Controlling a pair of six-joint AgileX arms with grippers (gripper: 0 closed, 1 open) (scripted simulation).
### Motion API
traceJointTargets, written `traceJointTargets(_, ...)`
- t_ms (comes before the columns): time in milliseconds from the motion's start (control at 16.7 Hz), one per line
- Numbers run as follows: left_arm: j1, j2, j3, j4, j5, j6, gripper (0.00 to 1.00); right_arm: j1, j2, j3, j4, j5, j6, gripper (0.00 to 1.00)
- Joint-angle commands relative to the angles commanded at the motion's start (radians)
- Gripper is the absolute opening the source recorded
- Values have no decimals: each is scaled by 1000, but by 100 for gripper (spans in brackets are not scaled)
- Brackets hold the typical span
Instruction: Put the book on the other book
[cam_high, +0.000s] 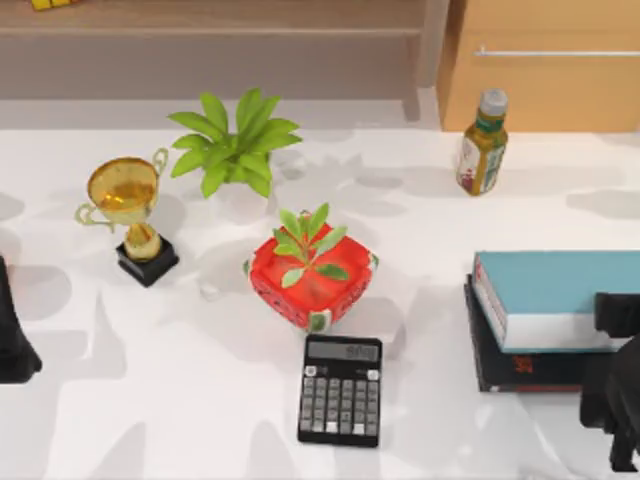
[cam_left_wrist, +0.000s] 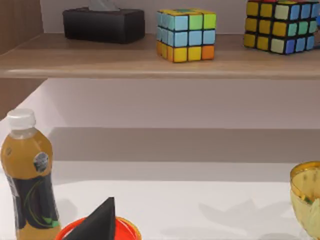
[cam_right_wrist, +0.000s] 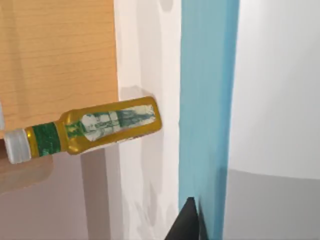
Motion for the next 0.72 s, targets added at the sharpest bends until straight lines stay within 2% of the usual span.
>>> traceJointTargets(360,0,0,0,0,0,0,100,0,0,0,0,0,0,98)
traceJointTargets(720,0,0,0,0,0,0,100,0,0,0,0,0,0,100)
